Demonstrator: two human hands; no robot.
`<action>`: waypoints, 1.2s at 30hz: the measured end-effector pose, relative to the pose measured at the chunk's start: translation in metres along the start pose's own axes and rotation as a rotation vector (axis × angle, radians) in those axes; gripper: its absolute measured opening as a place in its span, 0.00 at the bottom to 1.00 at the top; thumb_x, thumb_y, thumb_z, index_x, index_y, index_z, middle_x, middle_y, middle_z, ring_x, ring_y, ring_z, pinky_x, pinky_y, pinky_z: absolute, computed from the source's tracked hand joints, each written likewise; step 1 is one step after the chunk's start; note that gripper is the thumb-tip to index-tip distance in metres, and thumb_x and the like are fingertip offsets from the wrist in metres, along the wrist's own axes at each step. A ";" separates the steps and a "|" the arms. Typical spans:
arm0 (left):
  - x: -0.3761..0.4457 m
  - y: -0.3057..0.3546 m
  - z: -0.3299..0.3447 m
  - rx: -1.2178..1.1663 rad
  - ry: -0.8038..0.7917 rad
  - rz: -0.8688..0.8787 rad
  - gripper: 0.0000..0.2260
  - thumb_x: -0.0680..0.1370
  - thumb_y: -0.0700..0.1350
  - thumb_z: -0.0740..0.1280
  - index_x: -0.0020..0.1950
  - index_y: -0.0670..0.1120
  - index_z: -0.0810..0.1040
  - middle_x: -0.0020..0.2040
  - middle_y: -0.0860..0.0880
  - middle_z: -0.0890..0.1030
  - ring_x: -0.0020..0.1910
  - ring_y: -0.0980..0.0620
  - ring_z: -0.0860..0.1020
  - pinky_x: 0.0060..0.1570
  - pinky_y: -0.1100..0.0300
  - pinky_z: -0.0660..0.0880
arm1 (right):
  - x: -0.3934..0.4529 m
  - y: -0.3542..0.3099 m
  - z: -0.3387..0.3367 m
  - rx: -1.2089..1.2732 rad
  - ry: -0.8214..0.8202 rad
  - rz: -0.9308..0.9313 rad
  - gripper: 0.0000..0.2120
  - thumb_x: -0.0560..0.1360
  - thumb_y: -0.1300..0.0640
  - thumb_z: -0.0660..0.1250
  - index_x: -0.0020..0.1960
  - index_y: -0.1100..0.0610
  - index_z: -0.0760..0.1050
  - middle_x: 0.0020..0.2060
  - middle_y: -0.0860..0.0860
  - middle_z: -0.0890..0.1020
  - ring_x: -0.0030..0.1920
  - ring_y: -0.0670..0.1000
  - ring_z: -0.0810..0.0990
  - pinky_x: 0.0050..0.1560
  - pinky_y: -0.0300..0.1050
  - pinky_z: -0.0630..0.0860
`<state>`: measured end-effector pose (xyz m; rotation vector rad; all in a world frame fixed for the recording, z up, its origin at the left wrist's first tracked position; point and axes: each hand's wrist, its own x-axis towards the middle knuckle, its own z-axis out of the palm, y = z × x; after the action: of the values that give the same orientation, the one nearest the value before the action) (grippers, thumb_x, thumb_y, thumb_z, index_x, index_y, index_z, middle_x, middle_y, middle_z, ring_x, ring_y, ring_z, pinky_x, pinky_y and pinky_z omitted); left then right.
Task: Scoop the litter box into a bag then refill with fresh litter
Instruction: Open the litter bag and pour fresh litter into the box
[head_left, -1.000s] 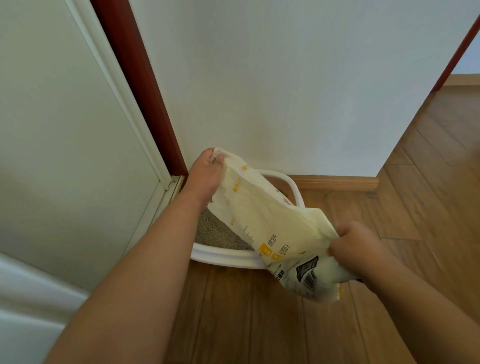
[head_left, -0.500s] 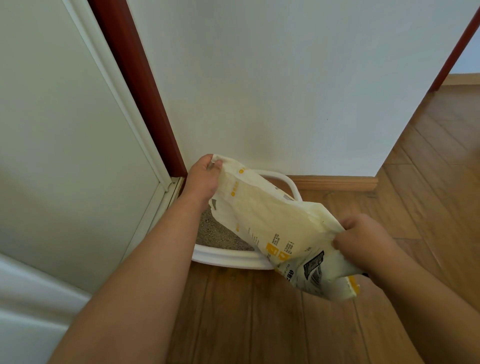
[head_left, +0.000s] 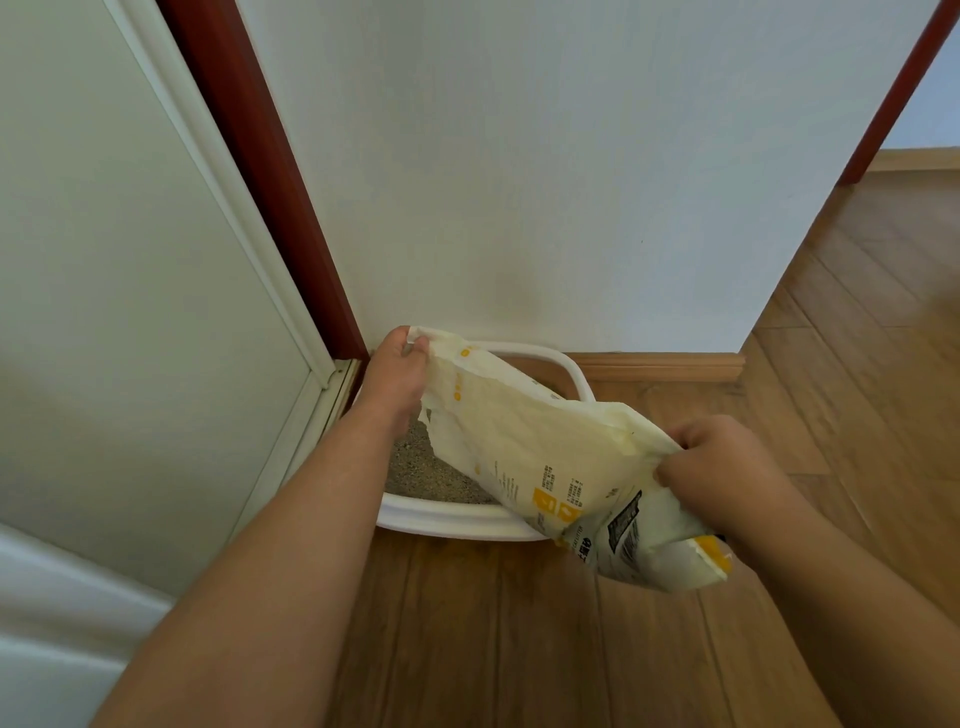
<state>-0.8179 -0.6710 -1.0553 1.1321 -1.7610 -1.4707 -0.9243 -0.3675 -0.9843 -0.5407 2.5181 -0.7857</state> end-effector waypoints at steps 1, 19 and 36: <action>0.000 0.000 0.000 -0.001 0.004 -0.005 0.09 0.87 0.47 0.59 0.60 0.49 0.78 0.52 0.51 0.81 0.48 0.53 0.78 0.51 0.54 0.77 | 0.000 0.000 0.000 0.006 0.005 -0.005 0.17 0.74 0.69 0.63 0.51 0.54 0.85 0.35 0.53 0.84 0.36 0.54 0.84 0.34 0.47 0.82; 0.003 -0.011 -0.003 -0.051 0.025 -0.058 0.07 0.87 0.46 0.59 0.54 0.52 0.77 0.55 0.49 0.81 0.55 0.49 0.81 0.58 0.48 0.82 | -0.004 -0.002 -0.005 0.025 0.013 -0.025 0.16 0.76 0.68 0.64 0.54 0.53 0.85 0.37 0.53 0.84 0.36 0.53 0.83 0.36 0.47 0.82; 0.006 -0.027 -0.006 -0.090 0.046 -0.102 0.07 0.87 0.46 0.59 0.61 0.48 0.76 0.58 0.49 0.79 0.54 0.51 0.80 0.50 0.55 0.81 | -0.007 -0.008 -0.004 0.035 0.012 -0.051 0.13 0.77 0.67 0.67 0.56 0.56 0.84 0.39 0.52 0.83 0.37 0.51 0.81 0.35 0.43 0.78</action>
<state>-0.8090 -0.6806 -1.0801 1.2147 -1.6113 -1.5548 -0.9183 -0.3686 -0.9744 -0.5925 2.5053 -0.8523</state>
